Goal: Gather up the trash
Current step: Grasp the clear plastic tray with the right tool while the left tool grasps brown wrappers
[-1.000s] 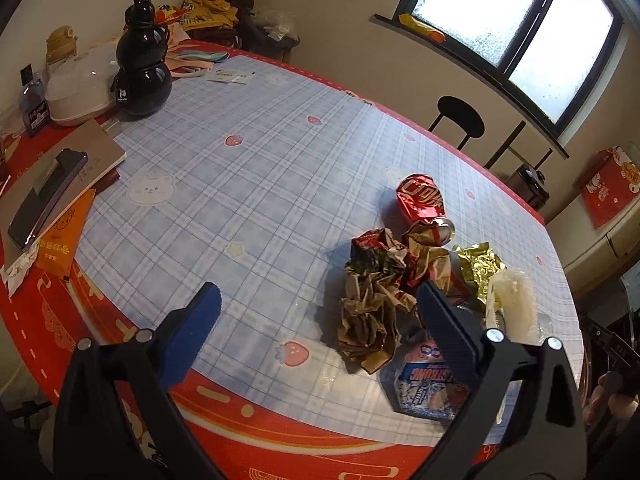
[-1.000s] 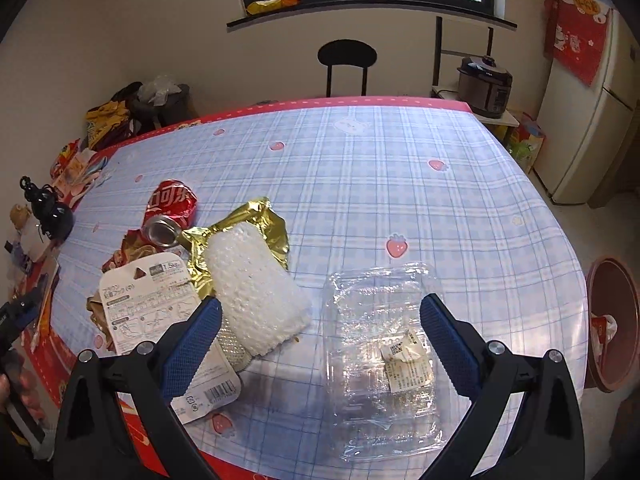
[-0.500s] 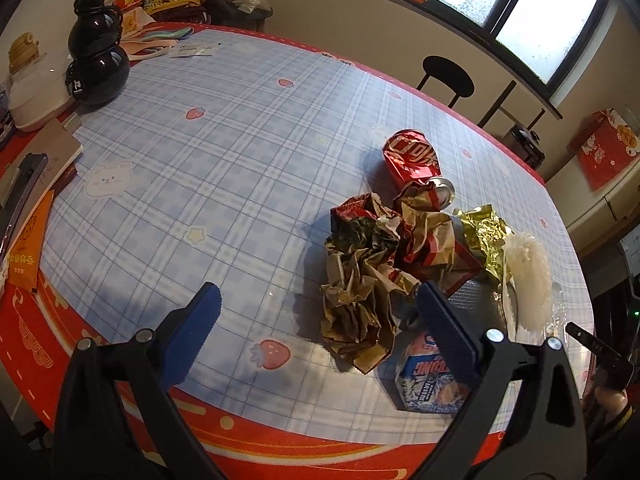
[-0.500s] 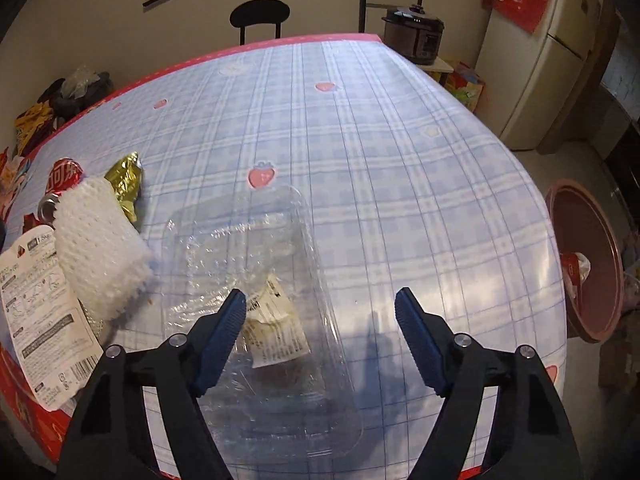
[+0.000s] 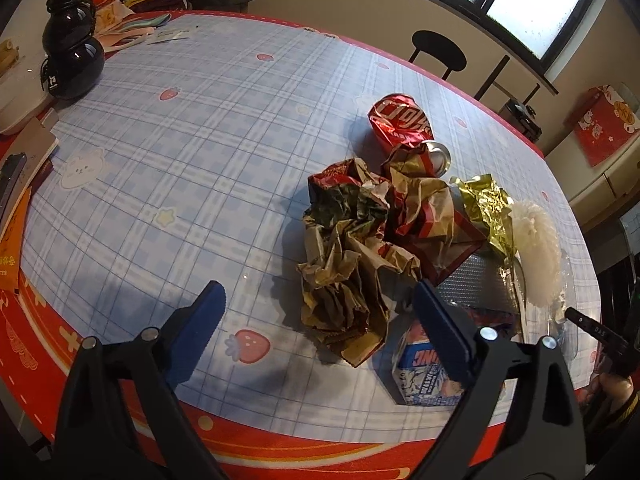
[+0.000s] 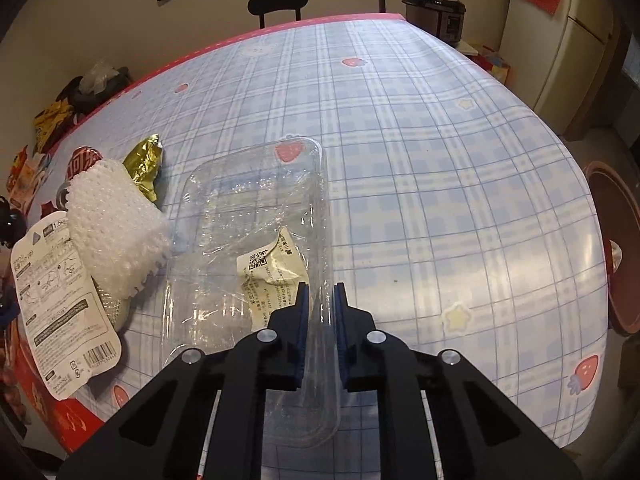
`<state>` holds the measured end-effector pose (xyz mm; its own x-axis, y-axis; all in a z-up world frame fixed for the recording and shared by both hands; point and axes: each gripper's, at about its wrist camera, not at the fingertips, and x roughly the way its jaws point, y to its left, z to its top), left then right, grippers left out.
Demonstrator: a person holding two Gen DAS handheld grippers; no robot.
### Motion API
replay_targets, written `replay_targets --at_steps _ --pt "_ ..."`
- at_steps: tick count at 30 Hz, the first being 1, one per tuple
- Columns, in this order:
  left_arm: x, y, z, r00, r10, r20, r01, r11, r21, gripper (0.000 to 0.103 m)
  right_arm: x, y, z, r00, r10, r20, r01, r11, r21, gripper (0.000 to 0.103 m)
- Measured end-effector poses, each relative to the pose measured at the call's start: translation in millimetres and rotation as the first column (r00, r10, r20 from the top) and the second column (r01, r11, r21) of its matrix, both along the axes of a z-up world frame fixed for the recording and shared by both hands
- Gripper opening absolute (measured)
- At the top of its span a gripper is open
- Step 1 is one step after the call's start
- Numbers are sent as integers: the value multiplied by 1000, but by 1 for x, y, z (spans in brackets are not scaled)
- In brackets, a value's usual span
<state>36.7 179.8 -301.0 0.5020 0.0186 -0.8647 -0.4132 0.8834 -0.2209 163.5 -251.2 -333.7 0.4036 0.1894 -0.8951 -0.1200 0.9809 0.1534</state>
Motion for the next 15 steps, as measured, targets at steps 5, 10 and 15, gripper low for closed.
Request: replay_targets --at_steps 5,10,15 --pt "10 -4 -15 999 -23 -24 23 1000 -3 88 0 7 9 1000 9 19 -10 1000 20 9" --pt "20 -2 -28 998 -30 -60 30 1000 9 88 -1 6 11 1000 11 28 -12 999 30 8" --pt "22 -2 -37 997 -33 -68 33 999 -1 82 -3 1 18 999 8 36 -10 999 40 8"
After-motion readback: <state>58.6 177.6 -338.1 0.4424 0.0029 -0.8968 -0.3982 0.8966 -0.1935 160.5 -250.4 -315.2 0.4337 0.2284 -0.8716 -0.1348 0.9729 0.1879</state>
